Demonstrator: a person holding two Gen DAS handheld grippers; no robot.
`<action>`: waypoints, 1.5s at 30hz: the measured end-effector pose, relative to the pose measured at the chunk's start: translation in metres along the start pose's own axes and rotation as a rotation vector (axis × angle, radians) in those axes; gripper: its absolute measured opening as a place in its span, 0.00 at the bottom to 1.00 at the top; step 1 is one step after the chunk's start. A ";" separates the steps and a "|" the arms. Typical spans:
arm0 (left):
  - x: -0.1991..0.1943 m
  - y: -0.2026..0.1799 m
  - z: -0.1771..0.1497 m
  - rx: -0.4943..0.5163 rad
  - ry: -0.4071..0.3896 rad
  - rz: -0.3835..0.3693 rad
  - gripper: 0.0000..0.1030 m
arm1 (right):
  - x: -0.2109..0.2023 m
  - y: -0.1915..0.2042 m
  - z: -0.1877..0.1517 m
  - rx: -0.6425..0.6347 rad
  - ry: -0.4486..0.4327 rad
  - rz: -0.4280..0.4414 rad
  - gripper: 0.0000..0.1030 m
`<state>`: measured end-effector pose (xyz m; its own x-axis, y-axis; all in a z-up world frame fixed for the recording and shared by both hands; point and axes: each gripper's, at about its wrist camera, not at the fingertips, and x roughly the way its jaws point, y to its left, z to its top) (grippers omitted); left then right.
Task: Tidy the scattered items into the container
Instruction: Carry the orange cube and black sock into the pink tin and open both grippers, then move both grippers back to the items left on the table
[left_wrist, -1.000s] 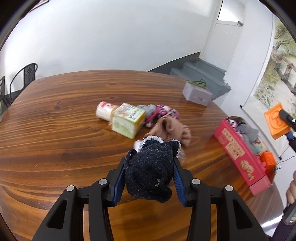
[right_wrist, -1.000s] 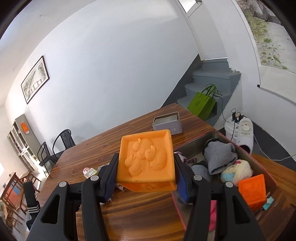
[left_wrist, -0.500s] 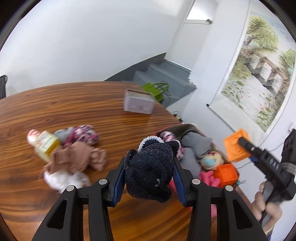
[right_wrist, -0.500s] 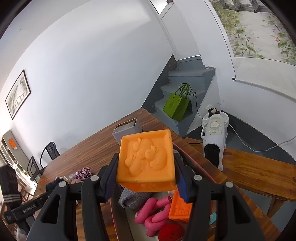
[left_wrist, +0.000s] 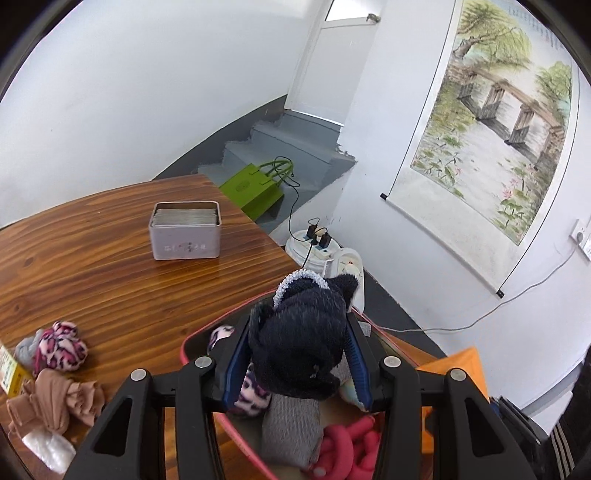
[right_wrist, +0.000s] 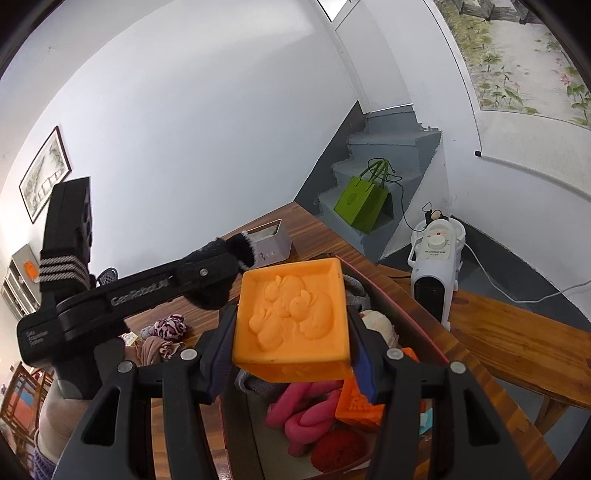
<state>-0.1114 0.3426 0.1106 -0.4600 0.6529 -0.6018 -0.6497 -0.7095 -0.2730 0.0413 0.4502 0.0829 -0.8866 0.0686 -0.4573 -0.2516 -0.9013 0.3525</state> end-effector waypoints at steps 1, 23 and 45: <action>0.005 -0.001 0.001 0.000 0.008 0.003 0.54 | 0.000 0.001 -0.001 -0.004 0.001 0.002 0.58; -0.078 0.073 -0.045 -0.123 -0.104 0.154 0.92 | -0.010 -0.003 -0.002 0.050 -0.084 -0.091 0.74; -0.210 0.230 -0.087 -0.334 -0.207 0.419 0.99 | -0.006 0.102 -0.049 -0.220 -0.140 -0.143 0.79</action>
<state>-0.1114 0.0189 0.1090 -0.7677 0.3119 -0.5598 -0.1748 -0.9424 -0.2852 0.0402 0.3373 0.0818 -0.8973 0.2459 -0.3666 -0.3007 -0.9485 0.1000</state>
